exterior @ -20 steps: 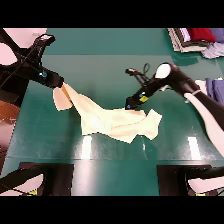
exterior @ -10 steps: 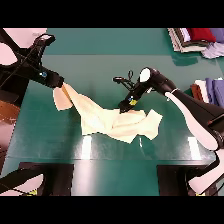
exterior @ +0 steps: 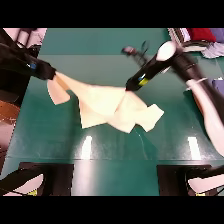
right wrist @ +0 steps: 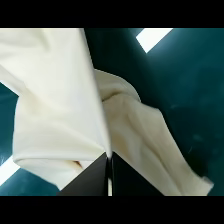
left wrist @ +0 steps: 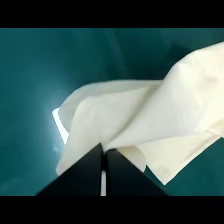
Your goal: Fold the shirts.
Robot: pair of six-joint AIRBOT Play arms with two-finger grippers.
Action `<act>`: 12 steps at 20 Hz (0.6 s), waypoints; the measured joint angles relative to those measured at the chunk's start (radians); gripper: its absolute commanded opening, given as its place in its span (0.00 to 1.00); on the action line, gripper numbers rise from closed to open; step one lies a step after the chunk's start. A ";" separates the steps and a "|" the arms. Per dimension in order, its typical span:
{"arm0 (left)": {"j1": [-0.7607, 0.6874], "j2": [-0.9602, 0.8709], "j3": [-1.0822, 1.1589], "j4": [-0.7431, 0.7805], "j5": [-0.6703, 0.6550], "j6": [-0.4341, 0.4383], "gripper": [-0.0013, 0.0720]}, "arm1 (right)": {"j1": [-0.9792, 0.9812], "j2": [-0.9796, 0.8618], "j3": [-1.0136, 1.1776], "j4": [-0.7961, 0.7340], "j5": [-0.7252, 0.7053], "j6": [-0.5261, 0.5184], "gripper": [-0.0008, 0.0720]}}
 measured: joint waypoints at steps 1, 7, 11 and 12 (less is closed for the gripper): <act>0.000 0.023 0.042 0.000 0.006 0.000 0.05 | -0.024 0.037 0.033 -0.012 0.003 0.008 0.03; 0.000 0.131 0.306 -0.023 0.039 0.000 0.05 | -0.147 0.274 0.175 -0.036 0.009 0.037 0.03; -0.001 0.155 0.462 -0.115 0.048 0.001 0.05 | -0.179 0.430 0.205 -0.091 0.006 0.063 0.03; -0.001 0.158 0.491 -0.149 0.053 0.001 0.05 | -0.181 0.465 0.208 -0.103 0.005 0.068 0.03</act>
